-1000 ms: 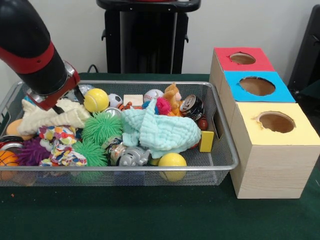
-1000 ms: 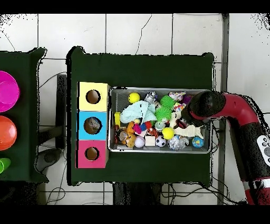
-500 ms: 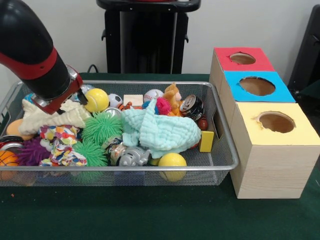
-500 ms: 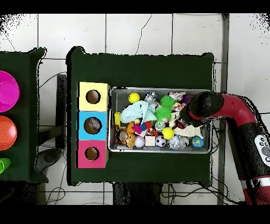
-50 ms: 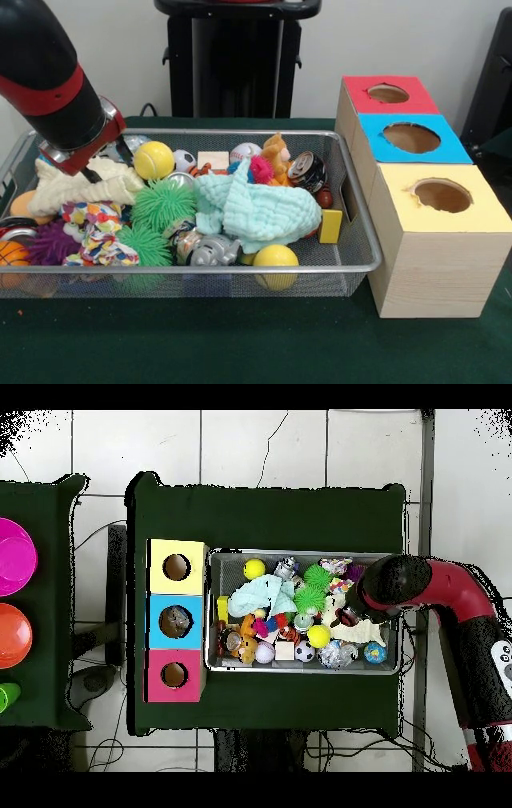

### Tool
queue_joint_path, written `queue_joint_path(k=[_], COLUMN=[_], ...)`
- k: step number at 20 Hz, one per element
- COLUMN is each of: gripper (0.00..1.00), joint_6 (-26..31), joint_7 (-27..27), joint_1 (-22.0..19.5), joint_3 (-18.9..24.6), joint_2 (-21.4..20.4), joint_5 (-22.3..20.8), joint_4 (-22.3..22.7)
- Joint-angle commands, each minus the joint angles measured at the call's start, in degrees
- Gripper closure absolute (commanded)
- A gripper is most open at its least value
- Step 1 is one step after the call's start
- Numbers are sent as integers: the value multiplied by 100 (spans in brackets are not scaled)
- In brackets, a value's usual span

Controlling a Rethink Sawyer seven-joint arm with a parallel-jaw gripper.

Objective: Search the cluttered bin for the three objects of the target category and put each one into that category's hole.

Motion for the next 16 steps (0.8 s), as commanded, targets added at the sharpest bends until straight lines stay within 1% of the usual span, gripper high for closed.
queue_joint_path(k=[1,5,8,12,16], gripper=[0,0,0,0,0], joint_6=[354,189,135,-39,-126], joint_7=[-1360,-1257,-1256,-1265,-1253], joint_1=[-33,-25,-99,-192,-328], joint_3=[-104,-149,-161,-207,-241], joint_2=[-265,-226,-299,-202,-235], joint_5=[111,122,150,105,60], joint_4=[225,357,523,659,815])
